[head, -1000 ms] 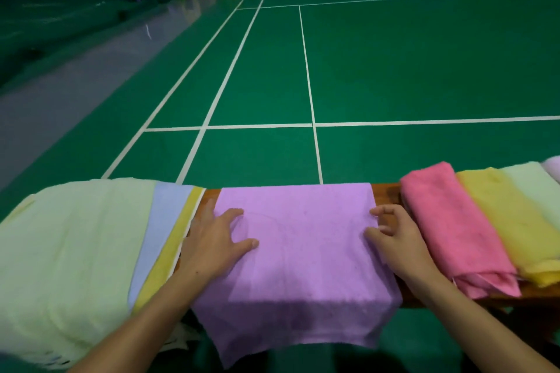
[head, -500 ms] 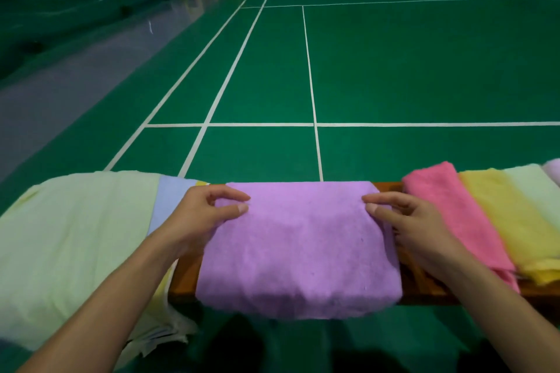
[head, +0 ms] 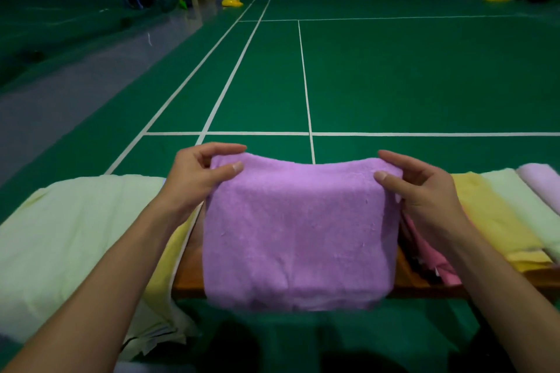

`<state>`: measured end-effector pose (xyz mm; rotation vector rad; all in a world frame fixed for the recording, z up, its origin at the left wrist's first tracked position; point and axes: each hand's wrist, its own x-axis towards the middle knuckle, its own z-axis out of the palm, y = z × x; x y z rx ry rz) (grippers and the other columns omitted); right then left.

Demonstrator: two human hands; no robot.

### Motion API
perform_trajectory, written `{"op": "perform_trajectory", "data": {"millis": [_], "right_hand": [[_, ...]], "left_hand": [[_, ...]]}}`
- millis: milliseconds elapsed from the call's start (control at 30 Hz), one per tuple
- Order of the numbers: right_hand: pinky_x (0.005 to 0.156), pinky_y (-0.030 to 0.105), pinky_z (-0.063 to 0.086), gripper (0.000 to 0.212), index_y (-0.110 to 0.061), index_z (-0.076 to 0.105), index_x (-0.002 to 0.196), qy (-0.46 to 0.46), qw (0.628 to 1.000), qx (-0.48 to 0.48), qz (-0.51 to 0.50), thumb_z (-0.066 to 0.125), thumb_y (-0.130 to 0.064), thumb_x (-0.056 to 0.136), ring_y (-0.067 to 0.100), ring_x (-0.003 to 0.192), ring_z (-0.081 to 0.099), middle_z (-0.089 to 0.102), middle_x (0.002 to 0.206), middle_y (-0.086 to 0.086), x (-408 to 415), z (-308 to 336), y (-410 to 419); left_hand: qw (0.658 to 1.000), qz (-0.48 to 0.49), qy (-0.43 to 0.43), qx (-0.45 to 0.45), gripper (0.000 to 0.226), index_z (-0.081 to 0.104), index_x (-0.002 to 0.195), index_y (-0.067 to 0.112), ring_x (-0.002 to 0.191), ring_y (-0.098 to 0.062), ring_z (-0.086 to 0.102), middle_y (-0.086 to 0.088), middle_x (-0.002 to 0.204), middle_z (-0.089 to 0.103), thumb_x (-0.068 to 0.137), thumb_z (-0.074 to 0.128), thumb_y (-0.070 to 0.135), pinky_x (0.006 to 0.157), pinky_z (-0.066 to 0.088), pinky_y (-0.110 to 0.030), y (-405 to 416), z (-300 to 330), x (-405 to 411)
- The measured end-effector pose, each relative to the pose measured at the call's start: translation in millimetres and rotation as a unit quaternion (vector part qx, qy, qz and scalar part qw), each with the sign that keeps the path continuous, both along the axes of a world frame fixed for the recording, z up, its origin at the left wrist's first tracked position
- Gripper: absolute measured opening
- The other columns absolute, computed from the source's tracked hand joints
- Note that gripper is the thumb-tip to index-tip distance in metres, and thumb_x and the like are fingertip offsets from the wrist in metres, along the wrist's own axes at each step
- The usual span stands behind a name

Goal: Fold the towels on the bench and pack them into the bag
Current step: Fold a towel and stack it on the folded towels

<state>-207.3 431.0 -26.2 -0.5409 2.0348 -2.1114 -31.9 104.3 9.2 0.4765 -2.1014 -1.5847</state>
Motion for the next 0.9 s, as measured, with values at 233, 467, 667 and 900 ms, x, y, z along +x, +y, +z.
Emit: {"op": "perform_trajectory", "data": {"millis": [233, 467, 667, 900], "right_hand": [[0.081, 0.01, 0.051, 0.041, -0.011, 0.074, 0.128, 0.165, 0.983, 0.054, -0.065, 0.081, -0.002, 0.088, -0.009, 0.082, 0.064, 0.078, 0.105, -0.002, 3, 39, 8], [0.082, 0.011, 0.052, 0.041, -0.013, 0.076, 0.125, 0.292, 0.933, 0.158, -0.139, 0.082, -0.003, 0.085, -0.004, 0.085, 0.066, 0.077, 0.107, -0.001, 13, 63, 9], [0.085, 0.026, 0.053, 0.034, -0.013, 0.081, 0.114, 0.345, 0.901, 0.186, -0.184, 0.085, -0.01, 0.08, 0.012, 0.083, 0.068, 0.08, 0.101, 0.003, 6, 117, 0], [0.08, 0.042, 0.042, 0.024, -0.02, 0.077, 0.094, 0.396, 0.826, 0.304, -0.263, 0.086, -0.036, 0.08, 0.036, 0.097, 0.052, 0.069, 0.087, 0.008, -2, 101, -7]], "left_hand": [[0.998, 0.01, 0.061, -0.024, 0.037, 0.079, 0.119, 0.02, 0.107, -0.014, 0.075, 0.005, 0.111, 0.08, 0.086, 0.083, 0.003, 0.094, 0.061, -0.03, -3, 32, 12], [0.989, 0.056, 0.079, -0.111, 0.031, 0.081, 0.111, 0.022, 0.089, -0.016, 0.078, 0.007, 0.092, 0.082, 0.082, 0.089, 0.014, 0.081, 0.064, -0.03, -3, 61, 18], [0.952, 0.154, 0.093, -0.247, 0.025, 0.082, 0.104, 0.027, 0.083, -0.012, 0.076, 0.011, 0.091, 0.079, 0.081, 0.09, 0.022, 0.079, 0.063, -0.038, -9, 86, 18], [0.922, 0.242, 0.09, -0.287, 0.012, 0.084, 0.095, 0.025, 0.073, -0.009, 0.071, 0.006, 0.08, 0.077, 0.083, 0.086, 0.024, 0.07, 0.057, -0.029, -8, 76, 1]]}}
